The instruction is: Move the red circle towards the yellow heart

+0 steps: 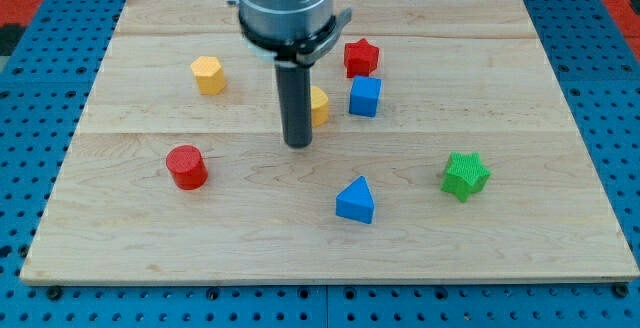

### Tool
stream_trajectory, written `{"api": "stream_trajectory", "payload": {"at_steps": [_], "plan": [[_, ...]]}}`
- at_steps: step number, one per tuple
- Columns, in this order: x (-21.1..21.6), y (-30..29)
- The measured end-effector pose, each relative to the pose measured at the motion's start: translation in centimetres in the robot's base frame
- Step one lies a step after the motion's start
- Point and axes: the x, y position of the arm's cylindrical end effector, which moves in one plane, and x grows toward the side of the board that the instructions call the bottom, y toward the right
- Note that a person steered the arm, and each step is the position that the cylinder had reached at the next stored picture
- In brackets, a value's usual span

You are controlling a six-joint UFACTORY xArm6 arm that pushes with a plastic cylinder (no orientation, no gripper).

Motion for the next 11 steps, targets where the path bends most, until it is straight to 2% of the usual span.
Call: {"api": "stream_trajectory", "payload": {"at_steps": [1,2,3,5,7,8,10,11], "plan": [[-2.3,1.7],[-2.3,1.8],[-2.9,4.3],[-2.7,-1.7],[-1.2,-15.5],[-0.5,-19.0],[0.9,-19.6],[3.7,-20.1]]}}
